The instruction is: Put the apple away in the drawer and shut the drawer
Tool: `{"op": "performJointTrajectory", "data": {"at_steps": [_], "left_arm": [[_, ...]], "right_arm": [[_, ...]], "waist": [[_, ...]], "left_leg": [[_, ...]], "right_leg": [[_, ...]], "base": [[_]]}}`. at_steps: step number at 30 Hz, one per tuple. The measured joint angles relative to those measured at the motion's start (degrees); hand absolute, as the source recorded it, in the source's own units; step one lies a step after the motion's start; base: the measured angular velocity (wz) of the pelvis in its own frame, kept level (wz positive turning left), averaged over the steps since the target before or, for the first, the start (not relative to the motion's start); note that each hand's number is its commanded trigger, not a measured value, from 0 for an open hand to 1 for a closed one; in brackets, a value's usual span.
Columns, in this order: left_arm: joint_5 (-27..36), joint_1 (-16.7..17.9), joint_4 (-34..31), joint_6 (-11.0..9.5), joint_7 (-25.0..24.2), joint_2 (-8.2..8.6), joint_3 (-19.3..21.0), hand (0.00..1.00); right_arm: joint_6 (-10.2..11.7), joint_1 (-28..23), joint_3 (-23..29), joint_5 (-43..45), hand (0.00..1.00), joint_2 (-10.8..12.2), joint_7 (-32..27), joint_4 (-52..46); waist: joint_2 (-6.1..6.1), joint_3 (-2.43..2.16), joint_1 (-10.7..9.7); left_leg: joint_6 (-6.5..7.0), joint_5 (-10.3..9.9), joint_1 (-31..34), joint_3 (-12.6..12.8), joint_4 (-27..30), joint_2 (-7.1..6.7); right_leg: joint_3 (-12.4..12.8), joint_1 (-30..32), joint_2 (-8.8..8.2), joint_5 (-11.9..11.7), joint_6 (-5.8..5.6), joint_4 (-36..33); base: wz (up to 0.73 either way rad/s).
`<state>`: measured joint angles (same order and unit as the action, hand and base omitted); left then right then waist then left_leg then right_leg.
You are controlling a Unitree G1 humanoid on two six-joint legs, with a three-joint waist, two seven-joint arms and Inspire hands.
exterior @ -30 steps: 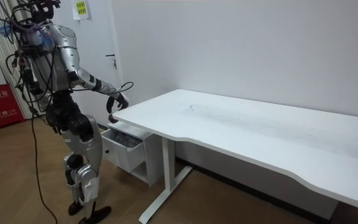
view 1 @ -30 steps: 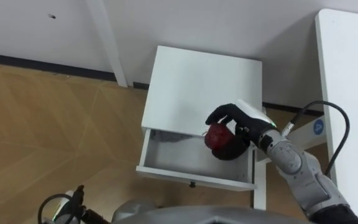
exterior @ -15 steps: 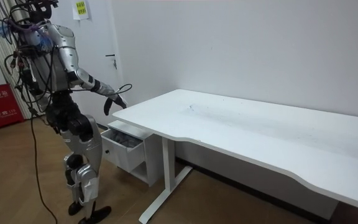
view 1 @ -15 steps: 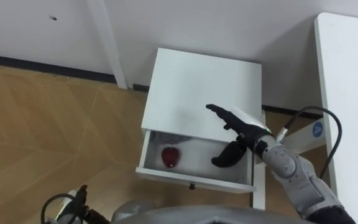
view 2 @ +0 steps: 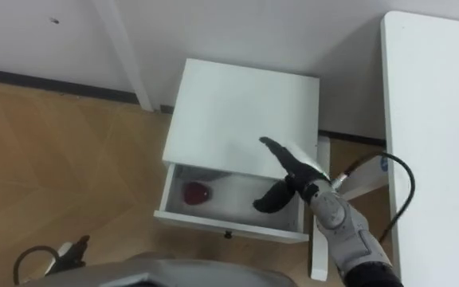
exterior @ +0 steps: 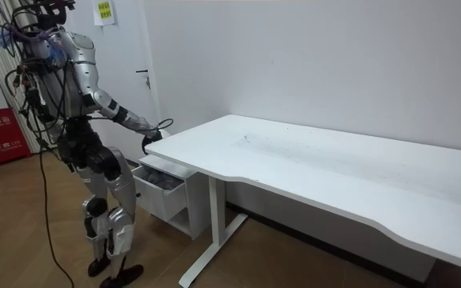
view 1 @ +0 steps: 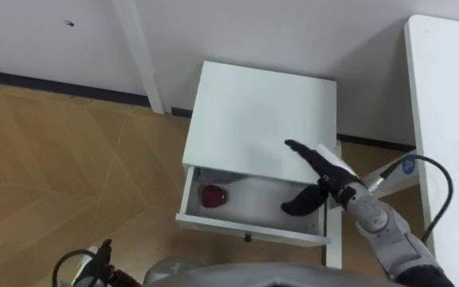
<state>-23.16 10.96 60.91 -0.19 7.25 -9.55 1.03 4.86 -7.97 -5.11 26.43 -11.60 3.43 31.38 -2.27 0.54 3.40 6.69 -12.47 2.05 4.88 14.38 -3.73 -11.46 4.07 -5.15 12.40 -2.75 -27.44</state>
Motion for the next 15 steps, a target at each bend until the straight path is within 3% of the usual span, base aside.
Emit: {"op": "performJointTrajectory", "data": {"at_steps": [1,2,3,4,5,6,7,8,10,12,13,15], "left_arm": [[0.05,-0.05,0.0,-0.28,-0.02,-0.15,0.01,0.0],[-0.08,-0.28,0.46,-0.82,-0.02,-0.82,0.09,0.0],[-0.06,-0.28,2.29,-1.17,-0.02,-1.18,0.26,0.0],[-0.01,-0.99,3.85,-1.42,-0.07,-1.56,0.22,0.0],[0.07,-0.89,4.73,-1.48,-0.15,-1.86,0.24,0.0],[-0.01,-1.5,5.74,-1.33,-0.38,-2.37,0.66,0.0],[-0.01,-1.39,5.32,-1.34,-0.47,-2.63,1.51,0.0],[0.0,-1.27,5.03,-1.36,-0.5,-2.93,1.6,0.0],[0.09,-0.17,4.67,-1.33,-0.61,-3.46,2.22,0.0],[1.12,0.67,4.22,-1.33,-0.6,-4.19,2.19,0.0],[1.29,0.73,4.21,-1.31,-0.55,-4.23,2.21,0.0],[1.32,0.8,3.42,-0.96,-0.42,-3.81,2.12,0.0]], "right_arm": [[-0.11,-0.23,1.14,-0.47,0.0,0.12,-1.07,0.86],[-0.12,-0.3,3.28,-1.81,0.0,0.24,-3.0,3.08],[-0.11,-0.49,5.87,-3.52,0.0,0.04,-4.67,5.43],[0.02,0.01,7.8,-6.17,0.0,-0.4,-6.23,7.61],[0.23,0.18,8.79,-7.39,0.0,-0.57,-6.8,8.35],[0.9,-0.04,9.66,-10.19,0.0,-1.31,-8.27,10.01],[1.31,-0.56,9.81,-11.68,0.0,-2.46,-9.25,12.28],[1.21,-0.61,9.63,-12.3,0.0,-2.87,-9.69,13.45],[0.71,-1.09,8.89,-15.02,0.0,-3.3,-10.44,17.13],[0.55,-1.42,8.41,-17.07,0.0,-2.43,-10.57,22.4],[0.55,-1.44,8.41,-17.05,0.0,-2.28,-10.57,23.54],[0.48,-1.47,8.39,-17.11,0.0,-2.11,-10.6,26.96]], "waist": [[0.04,-0.05,-0.43],[-0.04,-0.03,-1.56],[0.87,0.18,-2.25],[2.11,-0.05,-2.28],[2.65,0.13,-2.3],[3.82,0.57,-3.29],[4.86,0.4,-3.97],[5.19,0.64,-4.0],[5.5,0.69,-4.58],[3.88,0.65,-4.73],[3.52,0.51,-4.61],[2.37,-0.2,-3.38]], "left_leg": [[0.16,-0.09,0.17,0.03,0.51,-0.02],[0.92,-0.56,0.47,0.48,1.81,-0.46],[1.84,-1.14,0.71,0.82,3.67,-0.21],[2.69,-1.76,1.77,1.21,5.63,0.49],[2.69,-1.92,2.16,1.22,6.19,0.69],[2.69,-2.15,2.85,1.11,7.43,1.55],[2.26,-2.63,3.55,1.09,7.2,2.46],[2.26,-2.71,3.57,1.15,7.3,2.56],[2.23,-2.76,3.13,1.27,7.32,2.43],[1.97,-3.01,2.55,1.12,6.72,0.97],[1.92,-2.93,2.66,1.17,6.55,0.62],[1.72,-2.25,3.29,1.49,5.95,-0.2]], "right_leg": [[0.33,3.2,-0.55,-0.42,0.05,-6.17],[1.86,10.18,-2.12,-3.95,0.1,-18.15],[4.19,16.49,-2.62,-12.3,-0.96,-28.47],[5.89,23.17,-2.51,-15.16,-1.44,-39.25],[6.52,26.37,-2.7,-13.84,-0.65,-46.61],[6.59,31.22,-2.63,-11.0,0.43,-58.82],[6.53,33.77,-2.45,-9.28,0.65,-63.99],[6.93,34.0,-2.5,-8.75,0.41,-63.6],[7.7,28.93,-2.5,-7.36,-0.75,-51.29],[7.49,16.46,-2.63,-5.52,-1.71,-25.31],[7.42,13.82,-2.66,-4.96,-1.76,-20.06],[6.48,4.67,-1.7,-1.99,-1.93,-2.27]], "base": [[0.12],[0.04],[-0.25],[-0.41],[-0.34],[0.0],[0.11],[0.07],[0.02],[0.03],[-0.04],[-0.13]]}}
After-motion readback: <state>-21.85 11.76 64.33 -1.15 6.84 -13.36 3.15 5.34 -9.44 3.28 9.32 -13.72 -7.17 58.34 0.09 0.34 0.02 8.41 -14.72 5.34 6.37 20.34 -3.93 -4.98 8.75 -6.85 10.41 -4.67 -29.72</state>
